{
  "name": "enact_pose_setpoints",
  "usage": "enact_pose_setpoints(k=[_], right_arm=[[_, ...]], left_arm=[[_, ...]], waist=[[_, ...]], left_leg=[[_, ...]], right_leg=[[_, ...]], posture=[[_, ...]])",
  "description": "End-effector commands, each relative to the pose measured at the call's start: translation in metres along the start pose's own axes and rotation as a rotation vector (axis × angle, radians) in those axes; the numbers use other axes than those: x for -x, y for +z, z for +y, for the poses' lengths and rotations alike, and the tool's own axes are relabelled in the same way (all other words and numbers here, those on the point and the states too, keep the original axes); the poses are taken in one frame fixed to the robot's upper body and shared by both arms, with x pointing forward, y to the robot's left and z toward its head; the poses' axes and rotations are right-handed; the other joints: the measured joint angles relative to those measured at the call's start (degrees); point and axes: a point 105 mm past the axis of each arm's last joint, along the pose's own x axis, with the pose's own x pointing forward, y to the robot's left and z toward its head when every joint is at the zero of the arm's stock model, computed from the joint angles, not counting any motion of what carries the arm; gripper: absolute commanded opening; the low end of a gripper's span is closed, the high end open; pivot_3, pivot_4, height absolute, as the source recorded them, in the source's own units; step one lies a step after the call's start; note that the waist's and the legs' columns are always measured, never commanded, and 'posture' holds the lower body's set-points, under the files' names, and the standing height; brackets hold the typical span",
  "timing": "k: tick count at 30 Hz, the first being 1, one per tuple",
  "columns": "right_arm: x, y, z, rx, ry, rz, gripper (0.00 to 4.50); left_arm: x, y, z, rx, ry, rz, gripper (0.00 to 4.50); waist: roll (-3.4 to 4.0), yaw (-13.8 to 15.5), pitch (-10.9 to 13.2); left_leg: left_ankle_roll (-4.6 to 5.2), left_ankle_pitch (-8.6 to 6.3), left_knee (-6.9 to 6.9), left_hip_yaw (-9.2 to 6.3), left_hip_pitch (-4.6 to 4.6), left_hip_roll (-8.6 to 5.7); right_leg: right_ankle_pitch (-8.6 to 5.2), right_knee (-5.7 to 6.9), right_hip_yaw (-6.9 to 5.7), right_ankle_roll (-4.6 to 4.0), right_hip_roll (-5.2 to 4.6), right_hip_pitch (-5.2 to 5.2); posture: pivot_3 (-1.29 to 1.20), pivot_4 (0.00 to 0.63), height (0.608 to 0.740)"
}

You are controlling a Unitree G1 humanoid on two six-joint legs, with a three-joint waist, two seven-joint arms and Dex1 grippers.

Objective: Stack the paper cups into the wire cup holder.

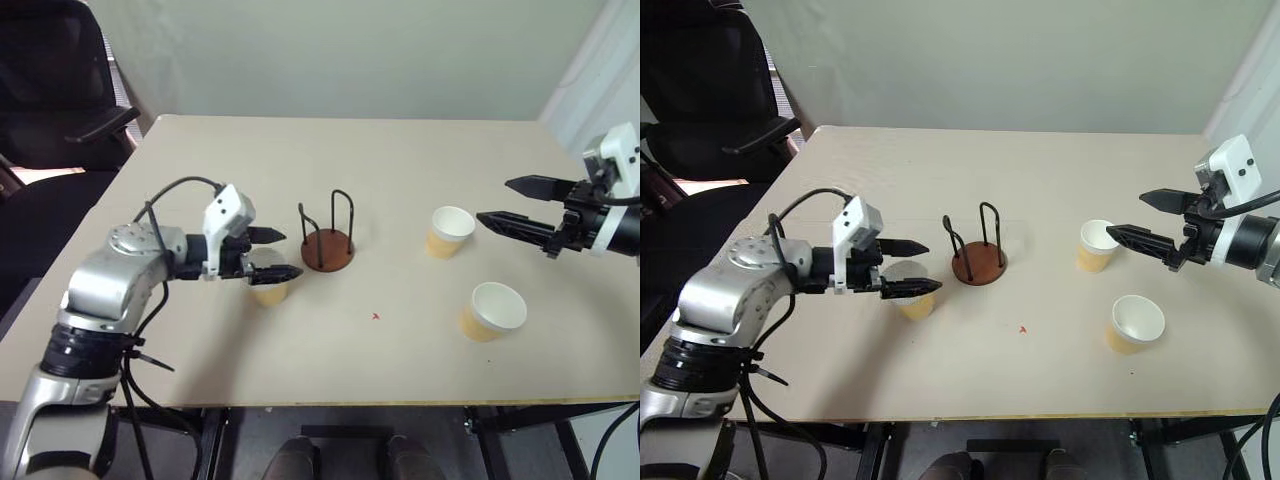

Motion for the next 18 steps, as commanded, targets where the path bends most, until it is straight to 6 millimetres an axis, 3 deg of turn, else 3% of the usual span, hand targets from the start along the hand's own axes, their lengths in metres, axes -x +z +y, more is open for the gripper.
enact_pose_setpoints(k=[1,10,18], right_arm=[[0.006,0.011,0.002,0.053,-0.001,-0.01,4.5],[0.004,0.011,0.003,0.069,0.001,0.012,4.5],[0.004,0.009,0.005,0.069,-0.002,0.016,4.5]], left_arm=[[-0.006,0.008,0.006,-0.044,0.072,-0.028,4.47],[-0.03,0.011,0.004,-0.027,0.053,-0.057,4.47],[-0.047,0.006,0.017,-0.023,0.116,-0.052,4.47]], waist=[[0.0,0.0,0.0],[0.0,0.02,0.0],[0.0,0.1,0.0]], left_leg=[[0.0,0.0,0.0,0.0,0.0,-0.01],[0.0,0.0,-0.02,0.03,0.01,0.0],[0.0,0.01,0.01,0.02,0.02,-0.01]], right_leg=[[0.0,-0.01,0.0,0.0,0.0,0.0],[0.01,-0.02,-0.01,0.02,0.0,0.02],[0.03,-0.02,0.0,0.07,0.0,0.05]], posture=[[0.0,0.15,0.74],[0.0,0.15,0.74],[0.0,0.15,0.74]])
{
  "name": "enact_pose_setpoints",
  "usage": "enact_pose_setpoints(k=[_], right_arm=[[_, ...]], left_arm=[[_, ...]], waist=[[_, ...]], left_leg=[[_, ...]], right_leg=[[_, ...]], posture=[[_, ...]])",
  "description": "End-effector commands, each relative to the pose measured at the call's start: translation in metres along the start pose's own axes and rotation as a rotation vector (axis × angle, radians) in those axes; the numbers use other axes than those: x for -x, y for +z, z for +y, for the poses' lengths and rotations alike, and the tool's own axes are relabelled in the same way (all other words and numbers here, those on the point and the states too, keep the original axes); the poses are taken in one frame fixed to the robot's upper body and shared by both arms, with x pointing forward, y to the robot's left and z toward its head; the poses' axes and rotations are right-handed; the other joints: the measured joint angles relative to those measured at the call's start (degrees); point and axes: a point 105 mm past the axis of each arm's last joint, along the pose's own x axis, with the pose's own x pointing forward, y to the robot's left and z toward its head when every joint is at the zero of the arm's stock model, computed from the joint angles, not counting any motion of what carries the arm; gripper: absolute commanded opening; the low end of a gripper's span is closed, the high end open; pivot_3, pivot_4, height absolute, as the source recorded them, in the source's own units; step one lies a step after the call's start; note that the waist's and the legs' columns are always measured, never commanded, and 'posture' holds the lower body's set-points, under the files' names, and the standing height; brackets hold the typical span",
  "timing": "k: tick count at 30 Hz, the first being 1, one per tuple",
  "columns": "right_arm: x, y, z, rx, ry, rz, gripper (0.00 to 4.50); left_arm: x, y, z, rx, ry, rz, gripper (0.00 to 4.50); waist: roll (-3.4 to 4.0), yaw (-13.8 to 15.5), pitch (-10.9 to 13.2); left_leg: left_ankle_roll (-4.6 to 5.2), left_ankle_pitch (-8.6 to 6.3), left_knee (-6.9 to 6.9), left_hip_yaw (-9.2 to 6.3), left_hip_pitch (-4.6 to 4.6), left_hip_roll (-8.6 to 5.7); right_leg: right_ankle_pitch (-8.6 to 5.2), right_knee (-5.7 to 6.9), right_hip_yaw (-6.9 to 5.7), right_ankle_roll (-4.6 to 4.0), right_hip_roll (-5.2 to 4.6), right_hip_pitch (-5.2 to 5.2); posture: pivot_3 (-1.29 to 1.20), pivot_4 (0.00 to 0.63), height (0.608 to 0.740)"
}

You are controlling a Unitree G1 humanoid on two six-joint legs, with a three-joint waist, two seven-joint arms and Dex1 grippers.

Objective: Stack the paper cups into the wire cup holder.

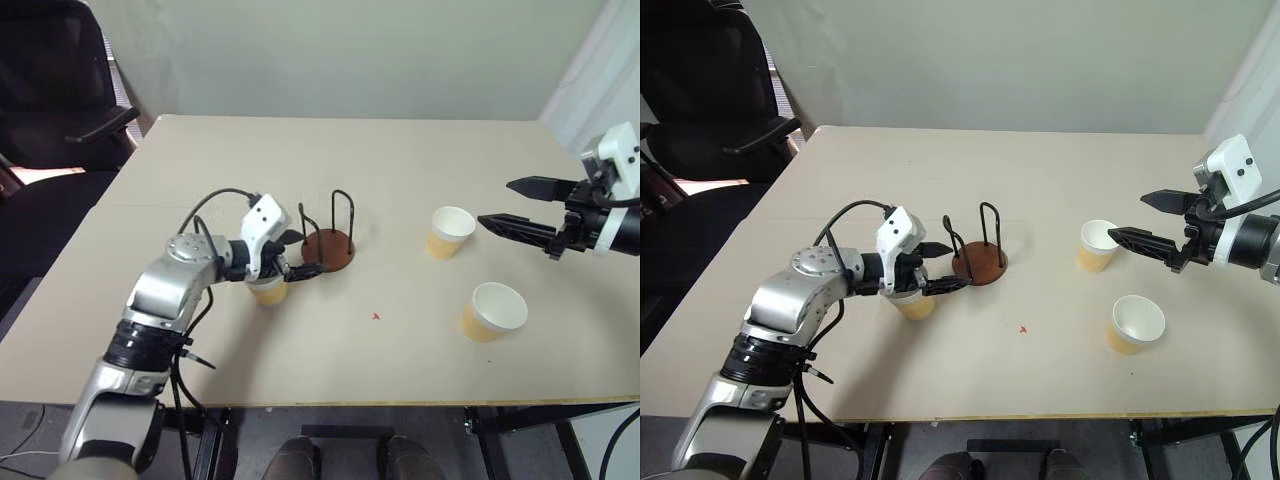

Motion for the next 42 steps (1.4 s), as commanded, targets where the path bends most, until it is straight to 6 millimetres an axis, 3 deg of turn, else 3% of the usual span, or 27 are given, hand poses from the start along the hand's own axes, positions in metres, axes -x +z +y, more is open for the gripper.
enact_pose_setpoints(k=[1,11,12,15,25,42], right_arm=[[0.003,0.009,0.004,0.051,-0.007,-0.013,4.5],[0.004,0.009,0.006,0.055,-0.008,-0.014,4.5],[0.004,0.009,0.006,0.055,-0.009,-0.014,4.5],[0.005,0.009,0.006,0.055,-0.012,-0.013,4.5],[0.006,0.006,0.005,0.045,-0.018,-0.012,4.5],[0.005,0.005,0.006,0.041,-0.01,-0.014,4.5]], left_arm=[[-0.006,0.012,0.007,-0.054,0.045,-0.028,4.47],[-0.032,0.016,0.001,-0.058,0.029,-0.058,4.47],[-0.034,0.016,0.0,-0.058,0.026,-0.062,4.31],[-0.036,0.018,-0.004,-0.057,0.017,-0.073,3.57],[-0.032,0.015,-0.008,-0.062,-0.003,-0.066,0.02],[-0.01,0.025,-0.006,-0.086,0.027,-0.081,0.02]], waist=[[0.0,0.08,0.0],[0.0,0.18,0.0],[0.0,0.24,0.0],[0.0,0.24,0.0],[0.0,0.24,0.0],[0.0,0.31,0.0]], left_leg=[[0.0,0.01,0.01,0.0,0.0,0.0],[0.0,0.01,0.0,0.02,0.01,-0.02],[0.01,0.01,0.01,0.02,0.02,-0.02],[0.03,0.02,0.03,0.05,0.03,-0.03],[0.03,0.03,0.02,0.08,0.08,-0.03],[0.06,0.04,0.01,0.08,0.1,-0.03]], right_leg=[[0.0,0.0,0.0,0.0,0.0,0.01],[0.02,-0.05,0.0,0.05,0.0,0.06],[0.02,-0.05,0.01,0.06,0.0,0.07],[0.05,-0.06,0.04,0.09,0.0,0.1],[0.05,-0.06,0.06,0.1,0.01,0.13],[0.04,-0.1,0.06,0.11,0.01,0.17]], posture=[[0.0,0.15,0.74],[0.0,0.15,0.74],[0.0,0.15,0.74],[0.0,0.15,0.74],[0.0,0.15,0.74],[0.0,0.15,0.74]])
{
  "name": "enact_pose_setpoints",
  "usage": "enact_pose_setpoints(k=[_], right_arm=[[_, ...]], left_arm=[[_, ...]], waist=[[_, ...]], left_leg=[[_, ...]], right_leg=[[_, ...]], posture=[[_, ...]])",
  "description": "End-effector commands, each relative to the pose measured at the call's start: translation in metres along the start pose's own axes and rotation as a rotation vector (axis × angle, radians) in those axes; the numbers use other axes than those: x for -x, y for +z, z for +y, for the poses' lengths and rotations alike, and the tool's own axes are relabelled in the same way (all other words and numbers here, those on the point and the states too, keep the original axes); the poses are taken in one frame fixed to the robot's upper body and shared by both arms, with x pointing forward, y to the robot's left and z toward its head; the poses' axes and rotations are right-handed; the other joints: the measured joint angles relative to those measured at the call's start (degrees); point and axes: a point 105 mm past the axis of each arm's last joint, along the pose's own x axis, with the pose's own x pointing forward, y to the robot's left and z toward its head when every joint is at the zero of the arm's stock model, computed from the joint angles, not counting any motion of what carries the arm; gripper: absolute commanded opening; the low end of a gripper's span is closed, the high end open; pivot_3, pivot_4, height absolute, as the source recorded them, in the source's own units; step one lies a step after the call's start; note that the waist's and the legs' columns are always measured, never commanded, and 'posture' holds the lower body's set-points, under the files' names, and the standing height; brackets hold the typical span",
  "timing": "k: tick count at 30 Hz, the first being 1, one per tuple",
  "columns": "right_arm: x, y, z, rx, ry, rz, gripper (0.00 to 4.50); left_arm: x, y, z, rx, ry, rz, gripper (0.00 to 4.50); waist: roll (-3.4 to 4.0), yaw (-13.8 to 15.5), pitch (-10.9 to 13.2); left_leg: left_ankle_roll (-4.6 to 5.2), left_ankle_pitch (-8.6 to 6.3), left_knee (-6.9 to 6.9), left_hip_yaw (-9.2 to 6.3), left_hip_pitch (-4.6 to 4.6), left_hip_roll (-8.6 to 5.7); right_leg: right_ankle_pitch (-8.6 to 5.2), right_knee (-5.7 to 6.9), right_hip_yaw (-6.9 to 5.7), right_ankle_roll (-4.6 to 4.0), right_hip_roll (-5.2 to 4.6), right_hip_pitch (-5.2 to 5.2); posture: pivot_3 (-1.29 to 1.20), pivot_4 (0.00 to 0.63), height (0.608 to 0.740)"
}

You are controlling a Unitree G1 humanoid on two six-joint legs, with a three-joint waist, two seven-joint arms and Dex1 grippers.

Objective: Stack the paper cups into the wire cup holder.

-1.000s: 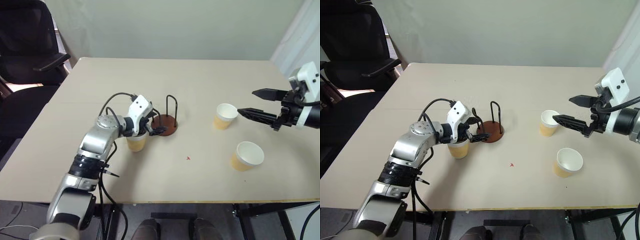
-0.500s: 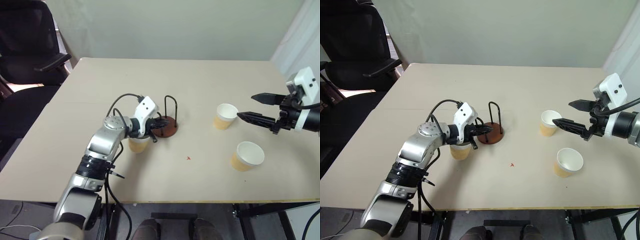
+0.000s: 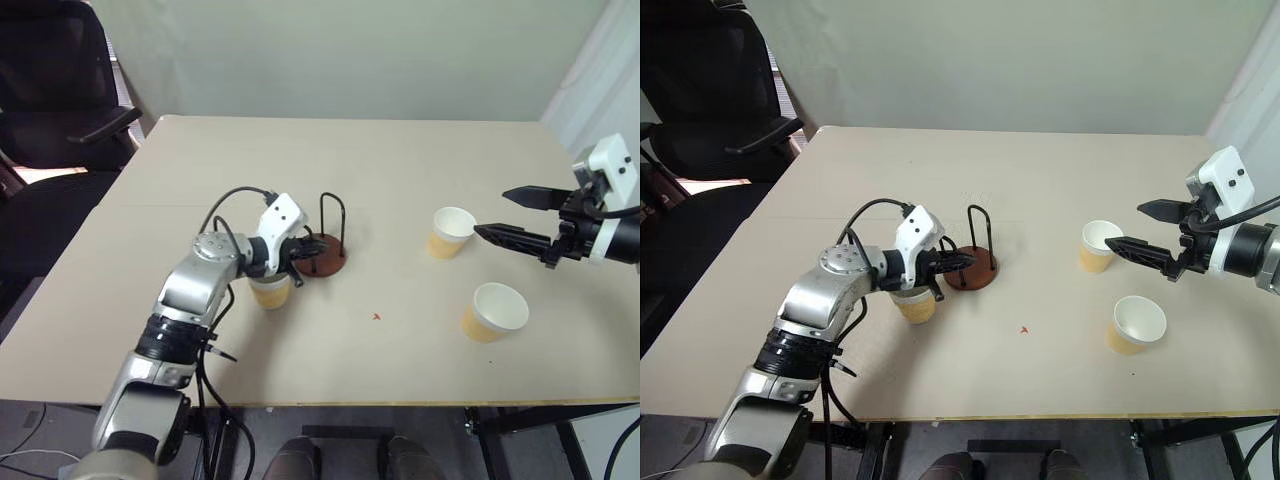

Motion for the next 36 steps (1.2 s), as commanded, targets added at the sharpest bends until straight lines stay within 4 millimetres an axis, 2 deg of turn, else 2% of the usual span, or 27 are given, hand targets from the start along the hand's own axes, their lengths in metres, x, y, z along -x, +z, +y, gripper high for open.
enact_pose_setpoints(k=[1,15,23,32,36], right_arm=[[0.007,0.012,0.001,0.048,-0.015,-0.038,4.5],[0.007,0.01,0.003,0.052,-0.011,-0.026,4.5],[0.022,0.016,0.018,0.081,0.071,0.003,4.5],[0.04,0.022,0.032,0.114,0.126,0.067,4.5],[0.05,0.025,0.036,0.124,0.12,0.09,4.5]], left_arm=[[0.009,0.019,-0.002,-0.041,0.006,-0.056,0.02],[0.011,0.032,0.003,-0.034,0.045,-0.113,0.02],[0.012,0.053,-0.003,-0.07,-0.045,-0.144,0.02],[0.007,0.077,-0.034,-0.146,-0.329,-0.145,0.02],[0.003,0.078,-0.049,-0.149,-0.445,-0.126,0.02]], waist=[[0.0,0.08,0.0],[0.0,0.07,0.0],[-0.02,0.27,0.01],[-0.02,0.35,0.02],[-0.02,0.32,0.02]], left_leg=[[0.0,0.0,0.0,0.01,0.0,0.0],[0.0,0.0,0.01,-0.01,0.0,0.0],[0.0,0.0,0.0,0.0,-0.03,-0.02],[0.0,0.0,0.0,-0.01,-0.03,-0.04],[0.03,-0.02,-0.02,0.0,-0.04,-0.03]], right_leg=[[0.0,0.0,0.0,0.0,0.0,0.0],[0.0,0.0,0.0,0.0,-0.01,0.01],[0.0,-0.02,0.0,0.0,0.0,0.01],[-0.01,-0.04,0.02,0.02,-0.01,0.03],[-0.04,-0.07,0.03,0.05,-0.02,0.03]], posture=[[0.0,0.15,0.74],[0.0,0.15,0.74],[0.0,0.15,0.74],[0.0,0.15,0.74],[0.0,0.15,0.74]])
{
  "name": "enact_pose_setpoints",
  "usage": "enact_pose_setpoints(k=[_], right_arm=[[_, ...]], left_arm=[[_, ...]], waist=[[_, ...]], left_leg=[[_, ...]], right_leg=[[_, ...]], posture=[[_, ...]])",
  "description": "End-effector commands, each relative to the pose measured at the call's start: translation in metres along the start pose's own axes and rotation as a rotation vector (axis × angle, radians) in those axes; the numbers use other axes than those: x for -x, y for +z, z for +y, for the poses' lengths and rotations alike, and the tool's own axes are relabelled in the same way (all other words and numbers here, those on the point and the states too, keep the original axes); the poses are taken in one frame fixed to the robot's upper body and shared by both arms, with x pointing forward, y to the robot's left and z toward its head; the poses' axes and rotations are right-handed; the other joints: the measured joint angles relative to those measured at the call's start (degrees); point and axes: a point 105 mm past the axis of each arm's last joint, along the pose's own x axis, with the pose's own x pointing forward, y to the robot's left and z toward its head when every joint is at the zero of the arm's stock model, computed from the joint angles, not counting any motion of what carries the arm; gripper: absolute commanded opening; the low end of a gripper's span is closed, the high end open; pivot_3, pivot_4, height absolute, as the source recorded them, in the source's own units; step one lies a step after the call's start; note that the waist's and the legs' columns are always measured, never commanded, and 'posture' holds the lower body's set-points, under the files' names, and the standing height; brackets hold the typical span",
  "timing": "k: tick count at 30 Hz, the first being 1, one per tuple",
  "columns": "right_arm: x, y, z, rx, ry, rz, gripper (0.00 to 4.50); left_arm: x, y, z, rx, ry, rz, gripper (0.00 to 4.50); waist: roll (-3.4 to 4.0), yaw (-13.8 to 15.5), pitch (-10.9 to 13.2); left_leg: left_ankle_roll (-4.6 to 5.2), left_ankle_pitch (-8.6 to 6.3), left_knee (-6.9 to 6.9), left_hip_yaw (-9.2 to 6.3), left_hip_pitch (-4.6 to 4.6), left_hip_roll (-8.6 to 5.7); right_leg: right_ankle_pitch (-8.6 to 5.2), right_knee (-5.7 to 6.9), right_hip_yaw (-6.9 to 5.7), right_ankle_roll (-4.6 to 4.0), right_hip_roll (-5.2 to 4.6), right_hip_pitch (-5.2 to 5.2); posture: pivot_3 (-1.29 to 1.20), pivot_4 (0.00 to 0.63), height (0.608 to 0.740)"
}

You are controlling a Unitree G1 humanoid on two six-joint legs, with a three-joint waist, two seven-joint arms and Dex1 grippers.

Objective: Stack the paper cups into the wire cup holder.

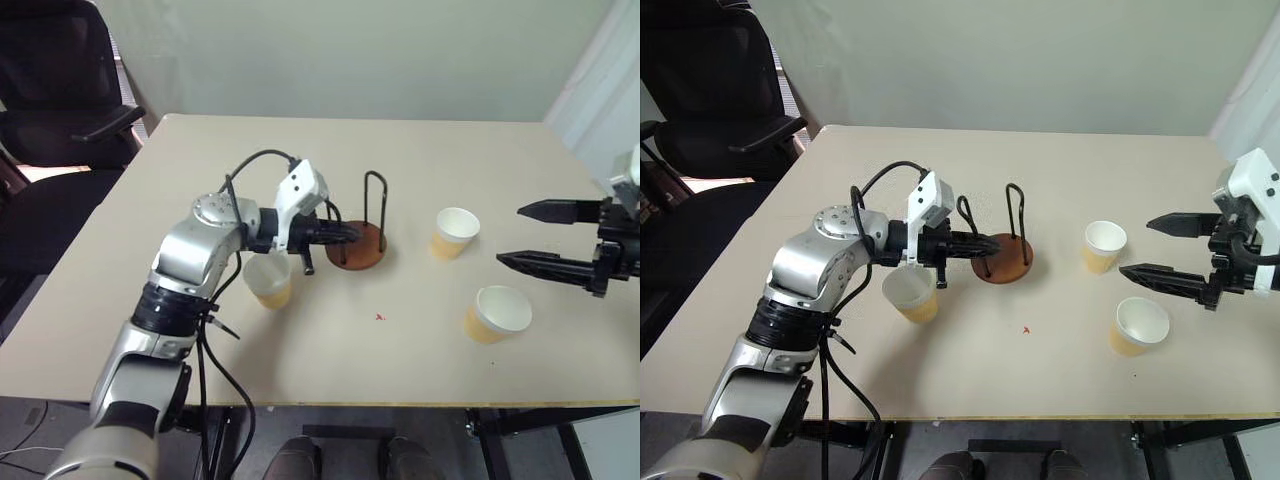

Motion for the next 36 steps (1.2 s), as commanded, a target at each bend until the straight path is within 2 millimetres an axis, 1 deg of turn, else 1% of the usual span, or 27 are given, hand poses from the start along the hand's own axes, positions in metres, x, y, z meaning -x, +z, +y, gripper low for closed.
enact_pose_setpoints(k=[1,6,8,10,14,17,19,21,22,25,27,34,36], right_arm=[[0.015,0.013,0.007,0.059,-0.021,-0.002,4.5],[0.025,0.023,0.017,0.078,-0.031,-0.003,4.5],[0.025,0.026,0.02,0.095,-0.038,-0.009,4.5],[0.023,0.026,0.022,0.101,-0.04,-0.01,4.5],[0.018,0.025,0.025,0.102,-0.032,-0.012,4.5],[0.015,0.025,0.026,0.104,-0.024,-0.015,4.5],[0.012,0.023,0.026,0.104,-0.017,-0.013,4.5],[0.01,0.021,0.026,0.104,-0.01,-0.005,4.5],[0.01,0.021,0.026,0.105,-0.008,-0.003,4.5],[0.008,0.021,0.023,0.108,-0.008,-0.003,4.5],[0.007,0.021,0.023,0.11,-0.006,-0.004,4.5],[0.0,0.017,0.015,0.123,0.002,-0.01,4.5],[-0.003,0.014,0.012,0.123,0.005,-0.003,4.5]], left_arm=[[-0.008,0.009,-0.012,-0.036,-0.102,-0.002,0.02],[-0.022,0.003,-0.029,-0.037,-0.216,0.02,0.02],[-0.027,-0.003,-0.038,-0.03,-0.267,0.035,0.02],[-0.035,-0.014,-0.044,-0.035,-0.289,0.058,0.02],[-0.046,-0.026,-0.048,-0.059,-0.295,0.087,0.02],[-0.053,-0.043,-0.054,-0.104,-0.301,0.142,0.02],[-0.056,-0.056,-0.054,-0.15,-0.284,0.193,0.02],[-0.058,-0.065,-0.052,-0.178,-0.261,0.222,0.02],[-0.058,-0.066,-0.051,-0.179,-0.249,0.227,0.31],[-0.053,-0.067,-0.057,-0.173,-0.279,0.222,1.22],[-0.052,-0.067,-0.058,-0.175,-0.279,0.22,1.93],[-0.037,-0.055,-0.044,-0.214,-0.188,0.221,4.48],[-0.031,-0.049,-0.039,-0.224,-0.175,0.219,4.48]], waist=[[0.0,0.0,0.0],[0.0,0.03,0.0],[0.0,0.02,0.0],[0.01,0.02,0.0],[0.0,0.03,0.0],[0.01,0.02,0.0],[0.0,0.02,0.0],[0.01,0.12,-0.01],[0.01,0.13,-0.01],[0.02,0.01,-0.01],[0.02,-0.03,-0.01],[0.02,0.01,-0.01],[0.02,0.01,-0.01]], left_leg=[[0.02,-0.01,0.0,0.01,0.01,0.0],[0.08,-0.05,0.02,0.01,-0.02,-0.01],[0.09,-0.05,0.01,0.01,-0.02,-0.01],[0.09,-0.05,0.01,0.01,-0.01,-0.01],[0.15,-0.08,0.07,0.01,0.0,-0.01],[0.18,-0.1,0.09,0.04,0.02,-0.01],[0.18,-0.1,0.08,0.05,0.02,-0.01],[0.19,-0.1,0.11,0.01,0.04,-0.03],[0.21,-0.12,0.13,0.0,0.06,-0.04],[0.3,-0.16,0.22,0.04,0.14,-0.05],[0.32,-0.17,0.24,0.06,0.12,-0.05],[0.33,-0.18,0.25,0.04,0.11,-0.05],[0.33,-0.19,0.24,0.04,0.11,-0.05]], right_leg=[[-0.01,0.0,0.01,0.01,0.0,0.01],[-0.03,-0.01,0.02,0.05,-0.03,0.0],[-0.04,-0.01,0.02,0.06,-0.02,0.0],[-0.04,-0.01,0.02,0.07,-0.02,0.0],[-0.05,-0.01,0.03,0.12,-0.03,0.05],[-0.05,-0.01,0.06,0.16,-0.03,0.05],[-0.06,0.0,0.06,0.18,-0.03,0.05],[-0.07,0.0,0.05,0.21,-0.02,0.1],[-0.07,-0.01,0.06,0.22,-0.02,0.16],[-0.07,-0.01,0.08,0.24,-0.04,0.25],[-0.07,-0.01,0.08,0.25,-0.03,0.24],[-0.08,-0.02,0.07,0.26,-0.04,0.24],[-0.08,-0.02,0.07,0.26,-0.04,0.24]], posture=[[0.0,0.15,0.74],[0.0,0.15,0.74],[0.0,0.15,0.74],[0.0,0.15,0.74],[0.0,0.15,0.74],[0.0,0.15,0.74],[0.0,0.15,0.74],[0.0,0.15,0.74],[0.0,0.15,0.74],[0.0,0.15,0.74],[0.0,0.15,0.74],[0.0,0.15,0.74],[0.0,0.15,0.74]])
